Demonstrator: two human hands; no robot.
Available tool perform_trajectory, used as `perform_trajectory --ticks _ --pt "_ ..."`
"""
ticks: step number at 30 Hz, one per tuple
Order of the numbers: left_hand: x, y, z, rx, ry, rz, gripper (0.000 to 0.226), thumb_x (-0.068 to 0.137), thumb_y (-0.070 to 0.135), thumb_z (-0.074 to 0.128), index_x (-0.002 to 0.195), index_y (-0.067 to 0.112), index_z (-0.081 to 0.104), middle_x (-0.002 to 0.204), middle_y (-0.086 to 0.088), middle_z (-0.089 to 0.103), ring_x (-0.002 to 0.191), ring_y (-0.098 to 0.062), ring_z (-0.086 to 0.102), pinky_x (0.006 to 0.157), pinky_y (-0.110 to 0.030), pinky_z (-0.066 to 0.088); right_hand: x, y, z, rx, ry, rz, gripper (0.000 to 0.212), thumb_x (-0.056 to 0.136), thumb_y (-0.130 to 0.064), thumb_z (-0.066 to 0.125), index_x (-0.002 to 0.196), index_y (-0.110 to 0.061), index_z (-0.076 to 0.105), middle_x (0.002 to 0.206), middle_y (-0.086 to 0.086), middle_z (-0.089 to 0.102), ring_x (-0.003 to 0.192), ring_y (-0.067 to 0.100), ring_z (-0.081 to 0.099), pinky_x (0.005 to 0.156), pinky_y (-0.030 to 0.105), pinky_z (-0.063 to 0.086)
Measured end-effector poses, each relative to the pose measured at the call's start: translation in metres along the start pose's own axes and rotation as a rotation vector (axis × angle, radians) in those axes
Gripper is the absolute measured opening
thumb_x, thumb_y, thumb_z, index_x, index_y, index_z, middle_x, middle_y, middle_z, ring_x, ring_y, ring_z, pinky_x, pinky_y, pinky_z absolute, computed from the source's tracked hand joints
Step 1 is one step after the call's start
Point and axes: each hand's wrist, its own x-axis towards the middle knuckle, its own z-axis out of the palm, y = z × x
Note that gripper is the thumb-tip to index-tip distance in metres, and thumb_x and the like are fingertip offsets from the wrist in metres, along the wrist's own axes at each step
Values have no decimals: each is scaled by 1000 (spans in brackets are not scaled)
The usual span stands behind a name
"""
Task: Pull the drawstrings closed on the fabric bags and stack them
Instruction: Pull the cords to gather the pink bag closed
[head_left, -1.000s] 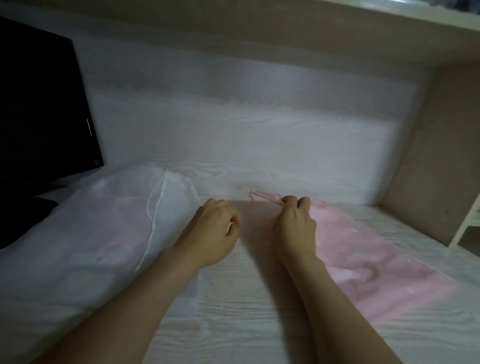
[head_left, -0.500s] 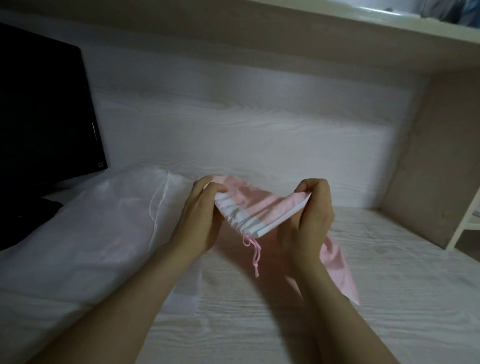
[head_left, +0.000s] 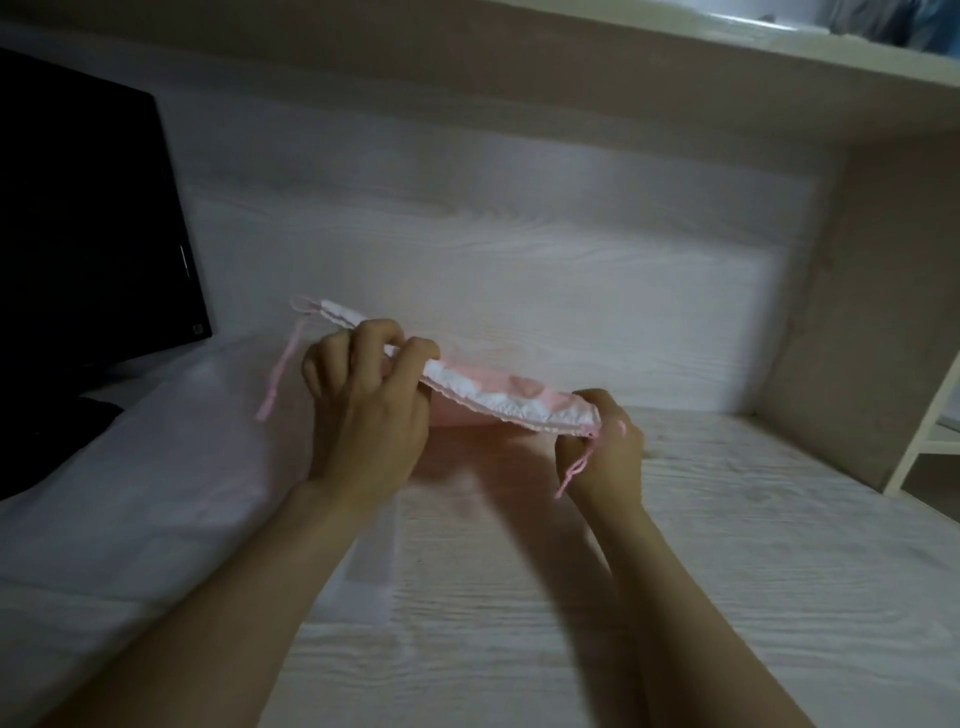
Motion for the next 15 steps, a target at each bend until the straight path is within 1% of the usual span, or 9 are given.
perform_trajectory --ticks 1,2,3,5,7,8,10,13,15 --pt "-2 -3 1 59 -43 -5 36 78 5 55 106 22 71 117 -10 61 101 -34 44 86 -48 33 2 6 2 52 -32 37 46 95 8 57 116 -33 57 109 16 67 81 19 68 67 26 57" --pt "-3 -5 2 103 -91 -3 33 78 9 56 105 23 70 116 -7 60 101 -34 44 87 -49 33 3 5 1 90 -51 70 43 97 6 55 120 -30 54 101 19 70 75 28 70 62 34 59" --pt "-3 -5 2 148 -133 -21 31 79 10 58 104 23 69 115 -6 60 101 -35 45 89 -49 31 4 -1 0 209 -67 106 36 102 0 51 124 -28 50 90 21 71 65 35 68 54 37 57" --pt "-6 -7 5 207 -190 -43 31 75 7 66 102 22 69 110 -7 59 100 -36 46 88 -50 29 7 -15 -3 469 -84 157 20 109 -20 41 126 -25 50 72 21 66 54 35 63 45 34 49" --pt "-9 -7 9 242 -243 -40 37 70 3 73 102 21 70 105 -9 59 98 -37 48 87 -50 28 4 -26 -4 567 -145 184 29 107 -38 40 127 -25 56 76 22 66 54 37 64 46 32 46" --pt "-10 -6 10 255 -269 -35 39 68 2 75 102 20 70 103 -9 59 98 -37 48 87 -50 28 2 -28 -2 574 -155 173 32 106 -42 42 127 -24 57 85 23 69 55 40 66 47 32 46" --pt "-11 -6 12 287 -303 -36 38 69 2 76 102 20 70 102 -10 60 99 -38 50 86 -51 28 -6 -35 -1 485 -134 18 30 105 -42 50 128 -23 56 97 18 70 61 42 71 48 35 50" --pt "-11 -6 13 303 -366 -58 35 73 4 77 103 20 71 100 -9 62 108 -41 53 86 -50 31 -16 -38 3 309 -122 -226 42 92 -43 72 126 -25 56 96 2 71 68 32 74 56 35 57" --pt "-12 -8 14 307 -389 -52 31 74 6 78 102 20 72 99 -8 64 113 -42 55 85 -49 32 -18 -34 8 152 -77 -351 44 87 -32 81 123 -25 57 95 -11 70 67 20 73 61 31 58"
